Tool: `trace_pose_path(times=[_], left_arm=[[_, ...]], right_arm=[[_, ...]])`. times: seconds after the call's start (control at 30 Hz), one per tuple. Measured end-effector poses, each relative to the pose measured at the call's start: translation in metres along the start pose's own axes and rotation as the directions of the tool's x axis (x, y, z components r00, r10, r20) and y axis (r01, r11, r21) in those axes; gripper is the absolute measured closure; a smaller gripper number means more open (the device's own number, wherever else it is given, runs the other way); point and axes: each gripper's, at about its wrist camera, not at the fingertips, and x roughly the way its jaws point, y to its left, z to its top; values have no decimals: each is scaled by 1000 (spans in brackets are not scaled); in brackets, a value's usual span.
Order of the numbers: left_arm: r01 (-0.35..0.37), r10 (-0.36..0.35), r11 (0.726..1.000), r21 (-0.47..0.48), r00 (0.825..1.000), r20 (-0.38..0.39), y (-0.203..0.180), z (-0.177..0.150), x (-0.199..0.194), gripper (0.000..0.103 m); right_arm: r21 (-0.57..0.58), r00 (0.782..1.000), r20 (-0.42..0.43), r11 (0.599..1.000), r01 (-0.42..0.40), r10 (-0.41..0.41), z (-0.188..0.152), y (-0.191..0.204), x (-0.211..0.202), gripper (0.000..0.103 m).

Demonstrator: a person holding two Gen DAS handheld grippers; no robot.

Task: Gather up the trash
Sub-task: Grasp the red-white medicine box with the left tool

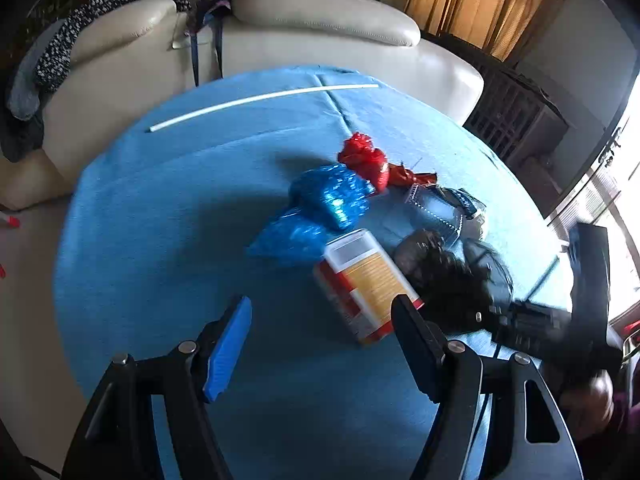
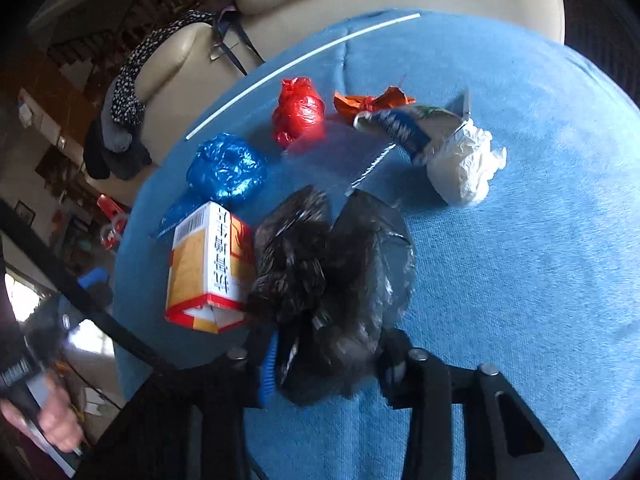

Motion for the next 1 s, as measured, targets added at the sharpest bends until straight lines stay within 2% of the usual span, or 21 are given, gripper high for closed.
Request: trace_pose_path(times=[0.1, 0.27, 0.33, 0.47, 0.5, 0.6, 0.67, 0.7, 0.73, 0.77, 0.8, 0.87, 1.0], left_arm=[[-19, 19, 1000, 0, 999, -28, -15, 6, 14, 30], [-73, 72, 997, -10, 994, -84, -40, 11, 43, 30], [-115, 114, 993, 3, 989, -92, -48, 13, 53, 30], [-171, 171, 985, 5, 979, -114, -50, 9, 69, 30], [-183, 182, 983, 2, 976, -123, -48, 7, 72, 32], [-159, 157, 987, -10, 979, -131, -41, 1, 71, 51], [-147, 146, 989, -2, 982, -123, -38, -2, 65, 55], [-134, 133, 991, 2, 984, -118, -36, -4, 61, 55], [-129, 129, 992, 7, 985, -113, -36, -4, 59, 55], [-125, 126, 992, 17, 987, -105, -36, -7, 53, 55], [-121, 123, 992, 26, 987, -99, -36, -10, 49, 55], [-109, 113, 993, 43, 989, -93, -38, -17, 41, 55], [-75, 82, 994, 78, 993, -90, -44, -31, 27, 55]], right_arm=[[-9, 999, 29, 999, 37, -37, -10, -7, -14, 71], [23, 998, 54, 999, 32, -34, -29, -28, -39, 71], [30, 997, 71, 999, 38, -40, -36, -34, -51, 71], [65, 996, 79, 998, 25, -30, -57, -48, -66, 71], [78, 997, 74, 997, 21, -27, -62, -53, -69, 71], [99, 998, 62, 995, 21, -27, -71, -61, -72, 70], [110, 998, 57, 994, 14, -20, -74, -64, -72, 67], [116, 998, 59, 993, 15, -22, -75, -65, -73, 65], [121, 998, 57, 992, 20, -27, -75, -66, -73, 58], [128, 998, 53, 991, 25, -32, -73, -66, -72, 39], [136, 998, 59, 990, 21, -30, -72, -67, -73, 32], [151, 995, 96, 989, -5, -10, -74, -69, -77, 32], [148, 993, 115, 989, 11, -28, -72, -70, -82, 32]])
